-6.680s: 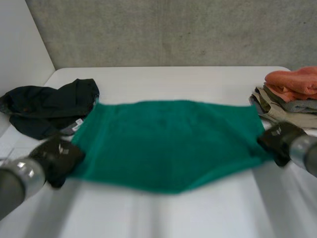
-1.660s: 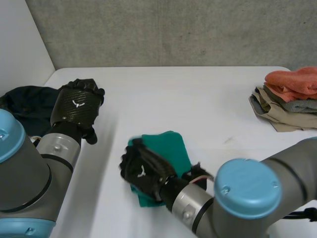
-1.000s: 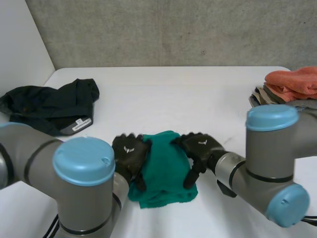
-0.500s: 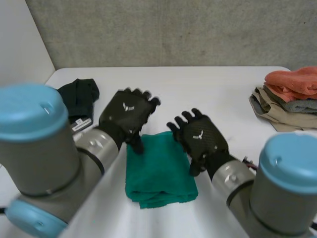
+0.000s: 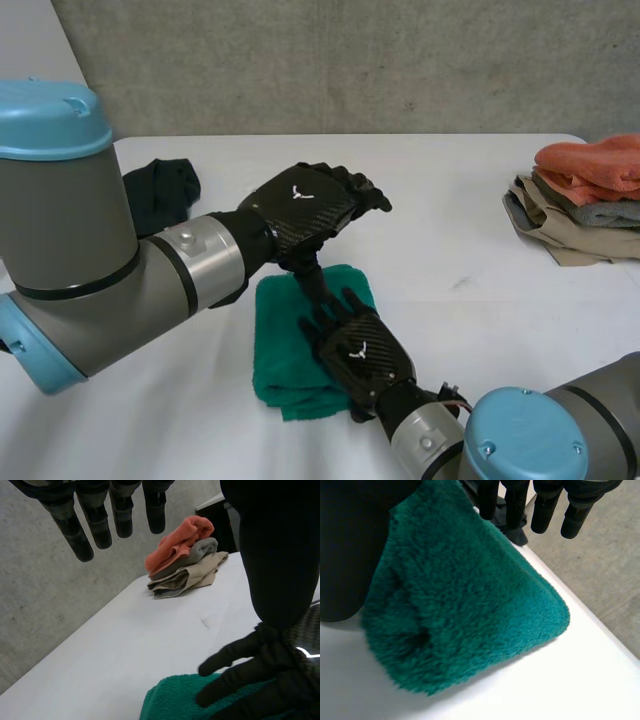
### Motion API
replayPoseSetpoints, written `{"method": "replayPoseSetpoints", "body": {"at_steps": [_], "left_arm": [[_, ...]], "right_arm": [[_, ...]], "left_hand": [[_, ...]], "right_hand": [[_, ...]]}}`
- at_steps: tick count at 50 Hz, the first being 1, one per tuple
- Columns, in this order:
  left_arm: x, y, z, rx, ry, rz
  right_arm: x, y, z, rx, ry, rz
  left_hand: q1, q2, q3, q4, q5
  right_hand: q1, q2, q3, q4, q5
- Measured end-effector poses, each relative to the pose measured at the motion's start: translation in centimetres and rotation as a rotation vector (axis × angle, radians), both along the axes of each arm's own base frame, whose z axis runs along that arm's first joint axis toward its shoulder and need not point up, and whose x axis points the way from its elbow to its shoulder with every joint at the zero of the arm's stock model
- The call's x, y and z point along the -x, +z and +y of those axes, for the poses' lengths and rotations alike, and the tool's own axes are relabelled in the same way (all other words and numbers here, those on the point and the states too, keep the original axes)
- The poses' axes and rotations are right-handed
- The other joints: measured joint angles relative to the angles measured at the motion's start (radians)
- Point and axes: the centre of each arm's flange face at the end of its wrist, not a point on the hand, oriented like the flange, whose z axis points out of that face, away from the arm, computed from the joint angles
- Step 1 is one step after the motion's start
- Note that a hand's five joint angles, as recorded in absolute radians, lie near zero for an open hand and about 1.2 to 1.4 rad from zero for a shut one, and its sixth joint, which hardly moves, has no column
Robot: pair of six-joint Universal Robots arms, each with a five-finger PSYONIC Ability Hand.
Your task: Fold the laundry.
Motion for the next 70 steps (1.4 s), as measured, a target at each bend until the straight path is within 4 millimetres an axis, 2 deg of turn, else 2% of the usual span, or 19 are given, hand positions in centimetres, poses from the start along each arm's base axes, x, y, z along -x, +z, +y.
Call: {"method": "replayPoseSetpoints", "body": {"at_steps": [8, 13, 16, 17, 20, 25, 33, 35, 39, 44, 45, 47, 49, 53, 58, 61, 65, 67, 70], "left_arm": [[0.2, -0.1, 0.2, 0.005, -0.003, 0.003], [0.2, -0.1, 0.2, 0.006, -0.003, 0.005], [0.2, -0.1, 0.2, 0.006, -0.003, 0.005], [0.2, -0.1, 0.2, 0.007, -0.002, 0.006], [0.1, 0.1, 0.1, 0.011, 0.001, 0.008], [-0.2, 1.0, -0.5, 0.04, 0.025, 0.024], [-1.3, 4.5, -2.0, 0.151, 0.127, 0.093], [-1.7, 5.6, -2.3, 0.178, 0.156, 0.123], [-1.9, 6.1, -2.3, 0.185, 0.171, 0.144], [-1.8, 5.9, -2.0, 0.169, 0.166, 0.146], [-1.8, 5.8, -2.0, 0.166, 0.164, 0.145], [-1.7, 5.5, -1.8, 0.158, 0.159, 0.141], [-1.7, 5.3, -1.7, 0.151, 0.155, 0.136], [-1.5, 4.7, -1.6, 0.136, 0.149, 0.126], [-1.1, 3.5, -1.5, 0.111, 0.139, 0.104], [-1.0, 2.7, -1.5, 0.093, 0.136, 0.089], [-0.8, 1.7, -1.5, 0.071, 0.134, 0.072], [-0.8, 1.4, -1.4, 0.064, 0.132, 0.067], [-0.7, 1.2, -1.3, 0.057, 0.128, 0.062]], "right_arm": [[-0.8, 0.4, -1.0, 0.04, 0.003, -0.039], [-1.2, 0.2, -1.4, 0.043, 0.008, -0.043], [-1.4, 0.1, -1.6, 0.044, 0.009, -0.045], [-1.7, 0.2, -1.9, 0.05, 0.008, -0.051], [-2.0, 0.6, -2.4, 0.064, 0.005, -0.065], [-3.1, 3.2, -4.4, 0.13, -0.012, -0.133], [-3.1, 10.9, -11.4, 0.326, -0.081, -0.286], [-2.3, 14.1, -14.2, 0.405, -0.111, -0.343], [-0.4, 17.1, -17.6, 0.475, -0.163, -0.4], [7.0, 22.4, -24.7, 0.576, -0.3, -0.527], [8.0, 22.8, -25.5, 0.586, -0.313, -0.539], [11.8, 23.7, -28.1, 0.611, -0.346, -0.575], [15.0, 23.5, -30.3, 0.617, -0.358, -0.593], [20.2, 20.9, -33.7, 0.586, -0.343, -0.593], [25.6, 15.0, -36.5, 0.507, -0.32, -0.541], [28.4, 10.8, -37.2, 0.44, -0.331, -0.501], [30.8, 6.6, -37.0, 0.371, -0.355, -0.458], [31.9, 5.1, -36.6, 0.348, -0.374, -0.433], [32.7, 4.4, -36.0, 0.34, -0.393, -0.407]], "left_hand": [[0.0, 0.0, 0.0, 0.0, 0.0], [0.0, 0.0, 0.0, 0.0, 0.0], [0.0, 0.0, 0.0, 0.0, 0.0], [0.0, 0.0, 0.0, 0.0, 0.0], [0.0, 0.0, 0.0, 0.0, 0.0], [0.0, 0.0, 0.0, 0.0, 0.0], [0.0, 0.0, 0.0, 0.0, 0.0], [0.0, 0.0, 0.0, 0.0, 0.0], [0.0, 0.0, 0.0, 0.0, 0.0], [0.0, 0.0, 0.0, 0.0, 0.0], [0.0, 0.0, 0.0, 0.0, 0.0], [0.0, 0.0, 0.0, 0.0, 0.0], [0.0, 0.0, 0.0, 0.0, 0.0], [0.0, 0.0, 0.0, 0.0, 0.0], [0.0, 0.0, 0.0, 0.0, 0.0], [0.0, 0.0, 0.0, 0.0, 0.0], [0.0, 0.0, 0.0, 0.0, 0.0], [0.0, 0.0, 0.0, 0.0, 0.0], [0.0, 0.0, 0.0, 0.0, 0.0]], "right_hand": [[0.084, 0.097, 0.101, 0.105, 0.096], [0.412, 0.417, 0.416, 0.417, 0.379], [0.483, 0.489, 0.488, 0.488, 0.452], [0.738, 0.781, 0.775, 0.777, 0.701], [0.818, 0.935, 0.932, 0.941, 0.871], [0.818, 0.936, 0.942, 0.978, 0.876], [0.818, 0.936, 0.942, 0.978, 0.876], [0.818, 0.936, 0.942, 0.978, 0.876], [0.818, 0.936, 0.943, 0.979, 0.876], [0.818, 0.936, 0.945, 0.981, 0.876], [0.818, 0.936, 0.945, 0.981, 0.876], [0.817, 0.936, 0.945, 0.981, 0.881], [0.817, 0.936, 0.945, 0.981, 0.886], [0.817, 0.936, 0.945, 0.981, 0.886], [0.817, 0.936, 0.945, 0.981, 0.886], [0.817, 0.937, 0.945, 0.981, 0.886], [0.817, 0.936, 0.945, 0.981, 0.905], [0.817, 0.936, 0.945, 0.981, 0.918], [0.817, 0.936, 0.945, 0.981, 0.931]]}}
